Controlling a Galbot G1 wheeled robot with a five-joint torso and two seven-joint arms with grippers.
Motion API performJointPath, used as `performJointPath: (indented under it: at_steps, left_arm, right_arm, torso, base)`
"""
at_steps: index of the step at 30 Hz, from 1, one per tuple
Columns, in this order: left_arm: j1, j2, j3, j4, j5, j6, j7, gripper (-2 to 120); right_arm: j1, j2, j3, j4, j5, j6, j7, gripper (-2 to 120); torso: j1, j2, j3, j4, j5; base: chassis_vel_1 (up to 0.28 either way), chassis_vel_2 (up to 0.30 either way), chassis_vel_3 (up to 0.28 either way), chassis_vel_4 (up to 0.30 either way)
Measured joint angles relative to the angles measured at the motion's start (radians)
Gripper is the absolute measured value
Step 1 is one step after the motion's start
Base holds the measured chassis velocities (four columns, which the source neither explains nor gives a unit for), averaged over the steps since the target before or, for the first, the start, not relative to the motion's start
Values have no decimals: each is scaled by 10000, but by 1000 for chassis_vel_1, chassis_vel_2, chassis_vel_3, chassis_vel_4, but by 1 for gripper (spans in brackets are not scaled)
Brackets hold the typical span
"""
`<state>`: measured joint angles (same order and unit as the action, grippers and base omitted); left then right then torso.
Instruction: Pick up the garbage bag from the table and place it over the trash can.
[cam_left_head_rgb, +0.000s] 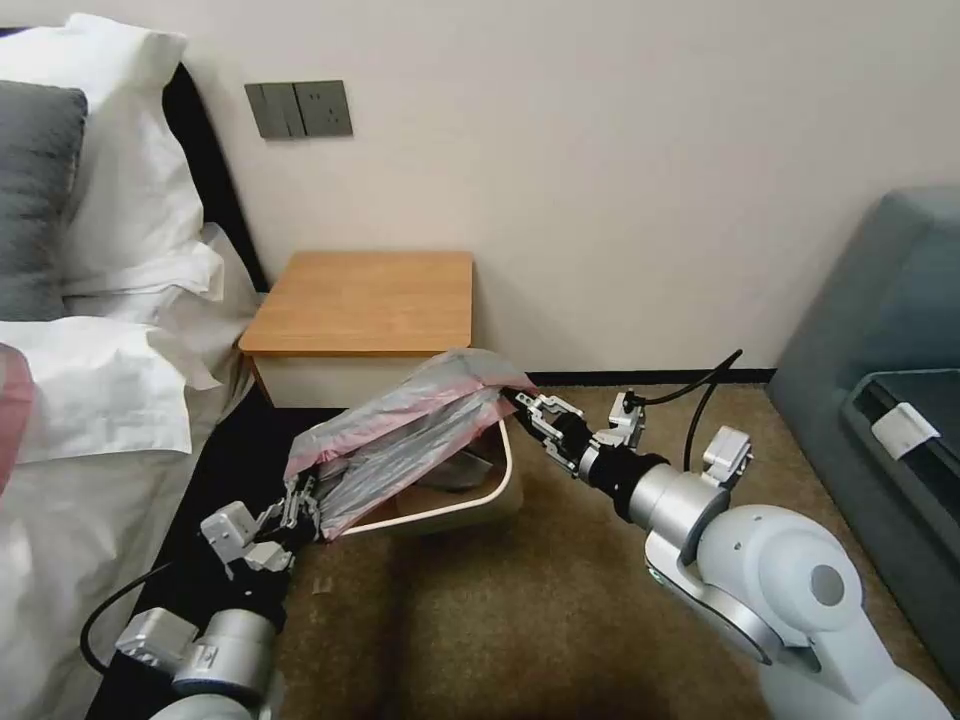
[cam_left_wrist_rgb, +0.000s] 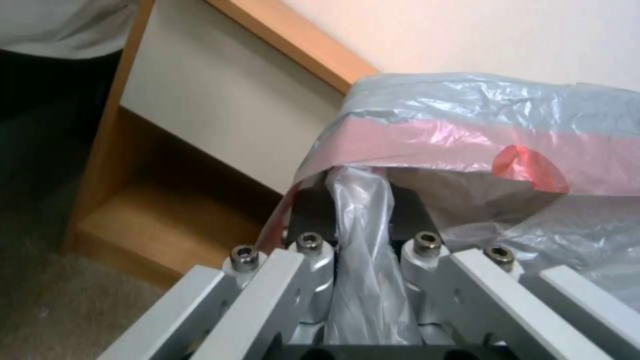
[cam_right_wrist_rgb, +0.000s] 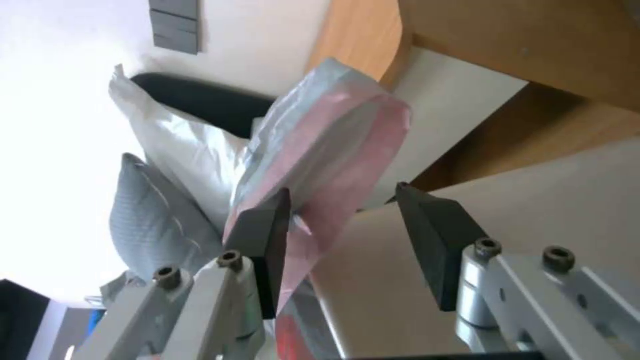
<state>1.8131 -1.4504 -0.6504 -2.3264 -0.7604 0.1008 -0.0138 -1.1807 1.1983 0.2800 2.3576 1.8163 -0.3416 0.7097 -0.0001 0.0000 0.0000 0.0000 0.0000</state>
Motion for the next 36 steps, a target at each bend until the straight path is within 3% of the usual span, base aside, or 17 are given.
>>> performJointPath:
  at_steps: [29, 36]
  left_arm:
    - [127, -90, 108, -180, 595, -123, 160, 8]
    - [178, -119, 102, -184, 675, -232, 186, 8]
  right_arm:
    - [478, 25, -230, -279, -156, -76, -33, 44]
    - [338, -49, -211, -71, -156, -3, -169, 25]
  torso:
    - [0, 0, 0, 0, 0]
    - [0, 0, 1, 0, 0]
  base:
    - [0, 0, 0, 0]
    - [0, 0, 0, 0]
